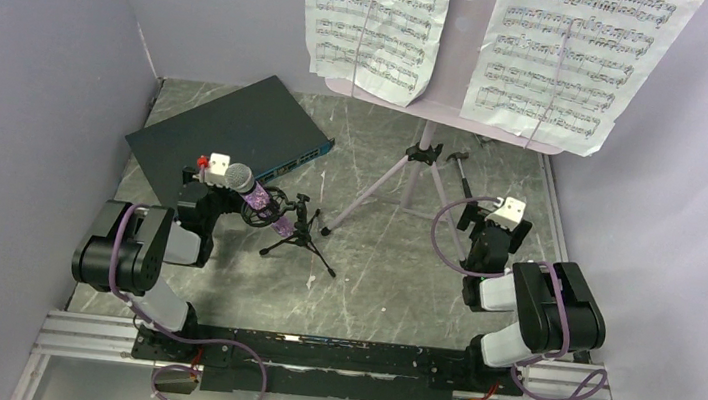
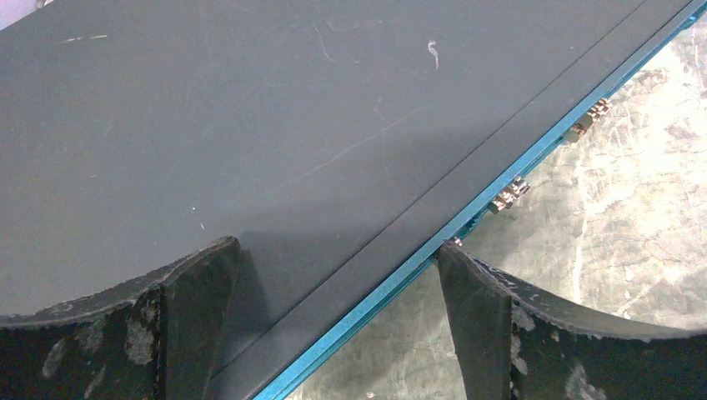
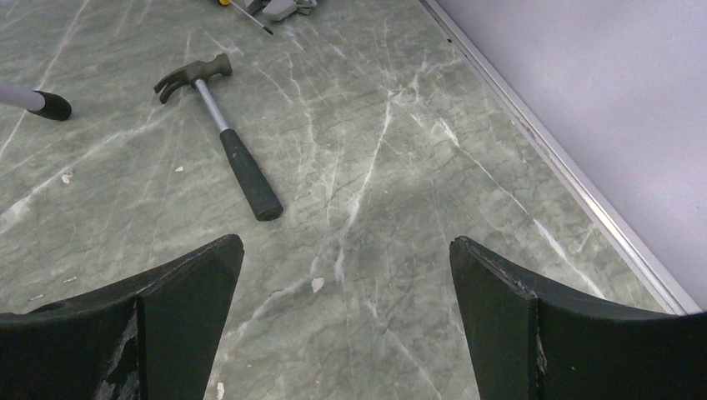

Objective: Set up the instrument practice props

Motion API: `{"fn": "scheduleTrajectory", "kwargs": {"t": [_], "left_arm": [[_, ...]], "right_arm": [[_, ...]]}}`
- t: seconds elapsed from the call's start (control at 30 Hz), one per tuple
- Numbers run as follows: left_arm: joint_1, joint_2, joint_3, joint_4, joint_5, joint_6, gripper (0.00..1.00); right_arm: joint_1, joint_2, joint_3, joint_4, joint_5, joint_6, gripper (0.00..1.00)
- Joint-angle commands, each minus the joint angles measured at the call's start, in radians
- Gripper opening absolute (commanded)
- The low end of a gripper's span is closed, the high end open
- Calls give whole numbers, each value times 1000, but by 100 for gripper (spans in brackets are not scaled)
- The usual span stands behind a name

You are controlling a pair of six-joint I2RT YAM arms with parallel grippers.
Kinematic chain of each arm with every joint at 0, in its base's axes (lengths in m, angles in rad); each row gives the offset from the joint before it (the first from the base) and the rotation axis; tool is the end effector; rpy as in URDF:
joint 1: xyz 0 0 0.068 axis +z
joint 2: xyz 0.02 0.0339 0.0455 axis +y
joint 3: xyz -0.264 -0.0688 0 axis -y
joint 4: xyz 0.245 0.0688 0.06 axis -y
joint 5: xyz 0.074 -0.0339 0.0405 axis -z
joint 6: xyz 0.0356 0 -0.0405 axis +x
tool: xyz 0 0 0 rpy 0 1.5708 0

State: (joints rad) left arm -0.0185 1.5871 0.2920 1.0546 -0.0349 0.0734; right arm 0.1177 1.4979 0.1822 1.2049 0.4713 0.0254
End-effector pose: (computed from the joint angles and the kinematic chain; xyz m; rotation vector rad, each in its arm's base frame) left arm 0.2551 -0.0035 0.1319 0.0584 1.8108 0.0706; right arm 0.2261 0.0105 0.1432 0.2764 1.6546 -0.2879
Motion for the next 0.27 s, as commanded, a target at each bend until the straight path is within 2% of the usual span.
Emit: {"fn": "scheduleTrajectory", "kwargs": {"t": [0.0, 0.23], "left_arm": [[17, 45, 81, -59, -127, -68, 94], [17, 45, 81, -61, -126, -68, 94]], "right_arm": [[-3, 0, 25, 36, 14, -2, 100], [-3, 2, 30, 26, 13, -1, 100]]}}
